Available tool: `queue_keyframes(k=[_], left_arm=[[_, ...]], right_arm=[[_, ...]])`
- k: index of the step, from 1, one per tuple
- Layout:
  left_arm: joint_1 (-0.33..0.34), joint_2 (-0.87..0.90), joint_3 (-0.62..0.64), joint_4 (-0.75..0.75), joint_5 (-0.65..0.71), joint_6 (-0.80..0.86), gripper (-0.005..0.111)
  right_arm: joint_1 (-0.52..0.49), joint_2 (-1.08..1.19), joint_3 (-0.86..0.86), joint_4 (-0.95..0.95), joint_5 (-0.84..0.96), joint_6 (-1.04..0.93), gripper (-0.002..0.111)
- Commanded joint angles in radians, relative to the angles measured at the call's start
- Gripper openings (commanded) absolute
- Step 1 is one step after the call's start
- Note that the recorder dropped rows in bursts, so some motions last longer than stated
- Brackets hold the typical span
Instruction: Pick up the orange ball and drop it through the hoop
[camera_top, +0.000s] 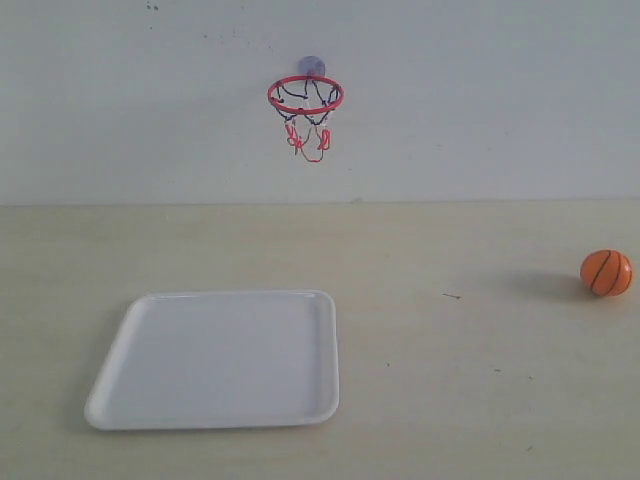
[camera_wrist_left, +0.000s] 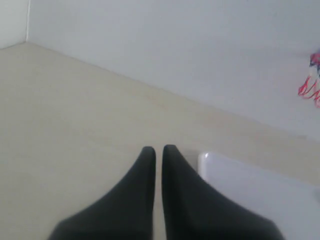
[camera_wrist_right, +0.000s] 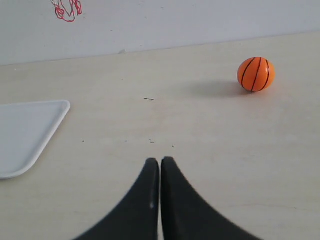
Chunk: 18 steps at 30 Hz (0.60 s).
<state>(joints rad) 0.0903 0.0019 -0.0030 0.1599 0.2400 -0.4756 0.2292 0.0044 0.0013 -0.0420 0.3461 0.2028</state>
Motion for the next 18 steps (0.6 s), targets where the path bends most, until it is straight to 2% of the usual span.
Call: queue_keyframes(k=[1, 10, 18], left_arm=[[-0.002, -0.002, 0.003, -0.033, 0.062, 0.193, 0.004], [-0.002, -0.002, 0.003, -0.051, 0.06, 0.381, 0.004], [-0.002, -0.002, 0.003, -0.059, 0.071, 0.362, 0.004]], right_arm=[[0.002, -0.004, -0.001, 0.01, -0.001, -0.001, 0.0], [0.002, -0.004, -0.001, 0.01, -0.001, -0.001, 0.0], [0.002, -0.004, -0.001, 0.01, -0.001, -0.001, 0.0]])
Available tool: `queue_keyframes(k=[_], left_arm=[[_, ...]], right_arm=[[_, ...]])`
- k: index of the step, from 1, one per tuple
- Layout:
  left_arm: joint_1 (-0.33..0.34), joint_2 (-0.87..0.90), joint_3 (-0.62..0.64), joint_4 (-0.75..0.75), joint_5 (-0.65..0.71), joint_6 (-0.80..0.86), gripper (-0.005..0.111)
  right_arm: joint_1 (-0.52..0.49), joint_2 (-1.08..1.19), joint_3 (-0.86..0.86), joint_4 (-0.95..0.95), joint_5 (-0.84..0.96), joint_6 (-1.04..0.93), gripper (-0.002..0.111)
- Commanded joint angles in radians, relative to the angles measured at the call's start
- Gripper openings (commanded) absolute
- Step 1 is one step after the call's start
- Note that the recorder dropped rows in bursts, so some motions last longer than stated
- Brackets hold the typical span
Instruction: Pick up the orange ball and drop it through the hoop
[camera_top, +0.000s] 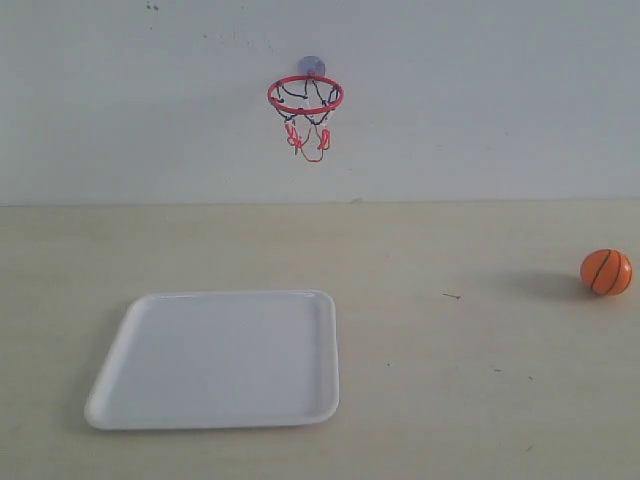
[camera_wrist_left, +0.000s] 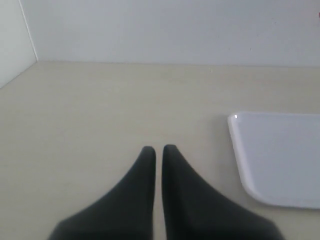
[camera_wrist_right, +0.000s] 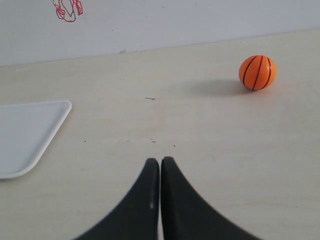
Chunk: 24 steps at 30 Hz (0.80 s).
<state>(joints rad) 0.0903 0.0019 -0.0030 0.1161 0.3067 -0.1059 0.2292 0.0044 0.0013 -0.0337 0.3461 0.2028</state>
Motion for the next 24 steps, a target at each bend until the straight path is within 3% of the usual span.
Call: queue_keyframes(k=[1, 12, 24], left_arm=[[-0.002, -0.002, 0.003, -0.015, 0.004, -0.008, 0.004], [-0.112, -0.002, 0.003, -0.013, 0.006, -0.008, 0.004], [-0.112, -0.002, 0.003, -0.013, 0.006, -0.008, 0.004]], right_arm=[[0.002, -0.004, -0.001, 0.002, -0.001, -0.001, 0.0], [0.002, -0.004, -0.001, 0.002, -0.001, -0.001, 0.0], [0.002, -0.004, -0.001, 0.002, -0.001, -0.001, 0.0]])
